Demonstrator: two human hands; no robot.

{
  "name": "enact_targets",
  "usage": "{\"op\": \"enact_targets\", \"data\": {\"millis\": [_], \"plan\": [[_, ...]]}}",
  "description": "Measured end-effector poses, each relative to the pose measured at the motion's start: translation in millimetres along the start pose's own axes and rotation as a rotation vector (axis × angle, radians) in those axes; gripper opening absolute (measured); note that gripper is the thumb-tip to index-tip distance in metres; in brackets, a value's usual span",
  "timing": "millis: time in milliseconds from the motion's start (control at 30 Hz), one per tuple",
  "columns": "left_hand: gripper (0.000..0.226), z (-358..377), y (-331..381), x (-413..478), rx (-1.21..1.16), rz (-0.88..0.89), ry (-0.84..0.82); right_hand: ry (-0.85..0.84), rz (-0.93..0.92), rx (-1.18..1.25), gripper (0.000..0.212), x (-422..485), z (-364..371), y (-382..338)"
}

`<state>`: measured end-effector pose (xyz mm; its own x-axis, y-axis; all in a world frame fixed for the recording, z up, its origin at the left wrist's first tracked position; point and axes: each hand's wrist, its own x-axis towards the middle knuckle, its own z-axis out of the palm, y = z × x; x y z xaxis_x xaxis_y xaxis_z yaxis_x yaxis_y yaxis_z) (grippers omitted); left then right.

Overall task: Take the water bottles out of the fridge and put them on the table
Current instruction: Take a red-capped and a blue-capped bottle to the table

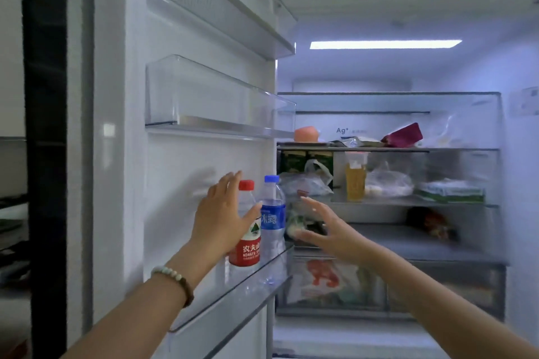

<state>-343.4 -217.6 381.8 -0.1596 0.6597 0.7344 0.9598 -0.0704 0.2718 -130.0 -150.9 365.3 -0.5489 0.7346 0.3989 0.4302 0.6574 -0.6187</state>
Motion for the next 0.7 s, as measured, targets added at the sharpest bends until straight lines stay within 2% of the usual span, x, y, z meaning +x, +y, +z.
{"op": "enact_targets", "data": {"millis": [167, 333, 467, 533, 700], "plan": [[0.074, 16.5, -10.0, 21.1, -0.196, -0.204, -0.06, 0.015, -0.087, 0.148, 0.082, 61.2, -4.1, 8.2], [0.059, 31.3, -14.4, 36.0, -0.389, -0.349, -0.08, 0.02, -0.124, 0.342, 0.066, 109.6, 3.9, 21.2], [0.036, 45.5, -17.6, 43.9, -0.419, -0.379, -0.015, -0.074, -0.133, 0.493, 0.038, 133.6, 14.7, 33.7], [0.036, 50.4, -17.3, 46.8, -0.416, -0.403, 0.031, -0.139, -0.152, 0.55, 0.03, 141.9, 20.4, 38.7], [0.027, 58.5, -6.8, 52.3, -0.343, -0.506, 0.081, -0.186, -0.222, 0.681, 0.033, 156.3, 27.5, 45.4]]}}
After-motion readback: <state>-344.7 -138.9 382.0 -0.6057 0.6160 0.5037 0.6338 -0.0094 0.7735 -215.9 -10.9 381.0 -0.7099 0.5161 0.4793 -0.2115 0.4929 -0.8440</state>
